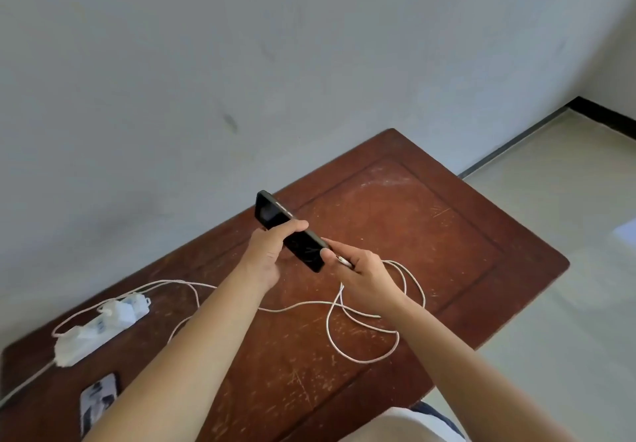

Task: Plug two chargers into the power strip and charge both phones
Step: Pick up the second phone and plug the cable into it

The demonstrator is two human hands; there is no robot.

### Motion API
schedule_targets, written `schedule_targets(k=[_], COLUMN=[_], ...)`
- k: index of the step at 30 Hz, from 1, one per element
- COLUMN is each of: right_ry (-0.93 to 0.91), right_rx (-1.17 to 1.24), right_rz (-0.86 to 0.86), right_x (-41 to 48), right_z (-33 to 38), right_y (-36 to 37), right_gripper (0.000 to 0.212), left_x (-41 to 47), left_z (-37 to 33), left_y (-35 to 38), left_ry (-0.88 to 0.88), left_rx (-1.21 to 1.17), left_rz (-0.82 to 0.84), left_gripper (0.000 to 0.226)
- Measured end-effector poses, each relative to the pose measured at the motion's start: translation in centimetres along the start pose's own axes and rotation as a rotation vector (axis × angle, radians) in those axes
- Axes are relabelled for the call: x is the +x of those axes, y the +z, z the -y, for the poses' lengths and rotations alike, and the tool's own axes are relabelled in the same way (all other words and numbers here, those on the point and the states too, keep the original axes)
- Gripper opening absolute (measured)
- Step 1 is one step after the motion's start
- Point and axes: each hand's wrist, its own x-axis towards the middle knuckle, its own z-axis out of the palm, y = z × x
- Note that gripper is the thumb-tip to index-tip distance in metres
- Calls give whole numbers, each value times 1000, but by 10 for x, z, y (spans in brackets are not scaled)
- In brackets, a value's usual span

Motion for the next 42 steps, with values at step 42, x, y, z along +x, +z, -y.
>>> schedule_targets(k=[42], right_ry=[15], right_rx=[302], right_rz=[-242], right_x=[-93], right_z=[120], right_y=[30], right_gripper=[9], left_x=[-109], left_z=[-45], left_y=[-22], left_ry=[167], left_rx=[-1049], left_rz=[375], left_gripper=[62])
